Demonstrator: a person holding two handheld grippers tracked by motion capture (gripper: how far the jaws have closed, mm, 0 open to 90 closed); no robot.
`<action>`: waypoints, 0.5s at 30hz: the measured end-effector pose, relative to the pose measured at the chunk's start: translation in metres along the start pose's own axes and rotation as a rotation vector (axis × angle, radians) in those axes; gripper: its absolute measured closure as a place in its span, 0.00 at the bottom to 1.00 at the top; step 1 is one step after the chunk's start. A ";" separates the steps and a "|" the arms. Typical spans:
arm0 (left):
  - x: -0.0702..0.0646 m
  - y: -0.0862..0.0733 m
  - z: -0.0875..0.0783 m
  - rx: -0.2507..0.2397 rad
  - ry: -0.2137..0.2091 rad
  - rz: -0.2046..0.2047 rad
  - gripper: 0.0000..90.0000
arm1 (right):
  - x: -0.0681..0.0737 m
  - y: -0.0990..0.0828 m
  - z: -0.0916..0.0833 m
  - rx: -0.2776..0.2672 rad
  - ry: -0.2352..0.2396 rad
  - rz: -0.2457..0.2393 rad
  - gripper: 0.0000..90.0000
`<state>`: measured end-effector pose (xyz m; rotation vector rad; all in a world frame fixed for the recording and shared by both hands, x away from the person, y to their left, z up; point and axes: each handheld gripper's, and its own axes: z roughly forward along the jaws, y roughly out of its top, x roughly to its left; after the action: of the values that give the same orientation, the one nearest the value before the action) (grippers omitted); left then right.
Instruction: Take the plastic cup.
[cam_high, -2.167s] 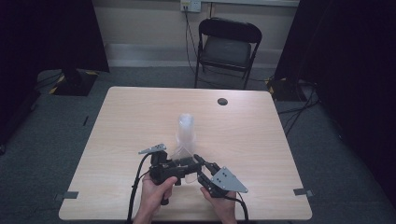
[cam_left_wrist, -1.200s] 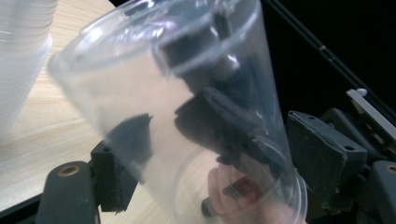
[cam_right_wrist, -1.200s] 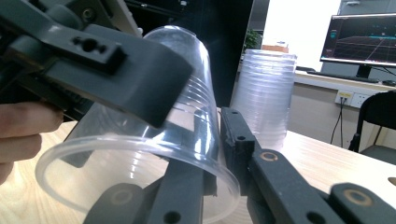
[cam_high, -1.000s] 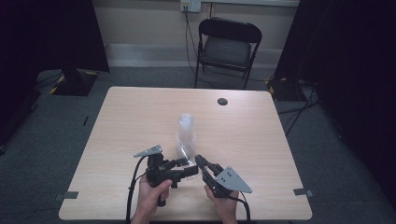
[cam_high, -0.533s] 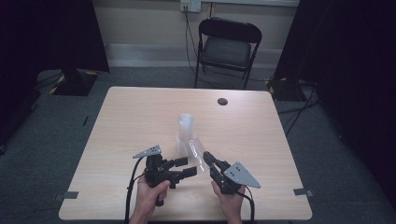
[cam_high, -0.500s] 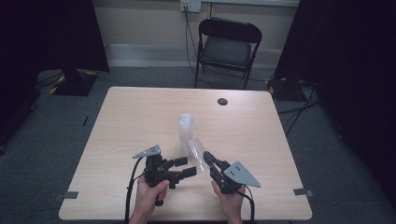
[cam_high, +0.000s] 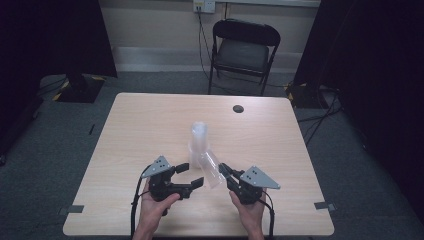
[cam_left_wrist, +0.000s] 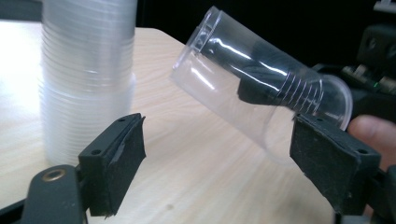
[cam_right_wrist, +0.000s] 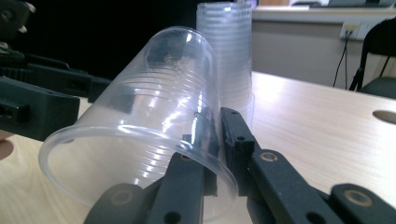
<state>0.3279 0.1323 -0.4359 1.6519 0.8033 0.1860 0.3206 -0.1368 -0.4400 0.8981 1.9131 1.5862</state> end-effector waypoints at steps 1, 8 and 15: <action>0.000 0.000 -0.001 -0.009 0.015 0.023 0.20 | -0.001 0.001 0.000 0.009 0.005 0.009 0.95; 0.000 -0.003 -0.002 0.008 0.076 0.107 0.20 | -0.008 0.009 -0.002 0.092 0.031 0.017 0.96; -0.002 -0.006 -0.002 0.047 0.067 0.167 0.18 | -0.013 0.014 -0.002 0.170 0.078 0.027 0.95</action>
<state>0.3231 0.1326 -0.4399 1.7659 0.7240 0.3435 0.3303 -0.1465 -0.4261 0.9471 2.1246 1.5106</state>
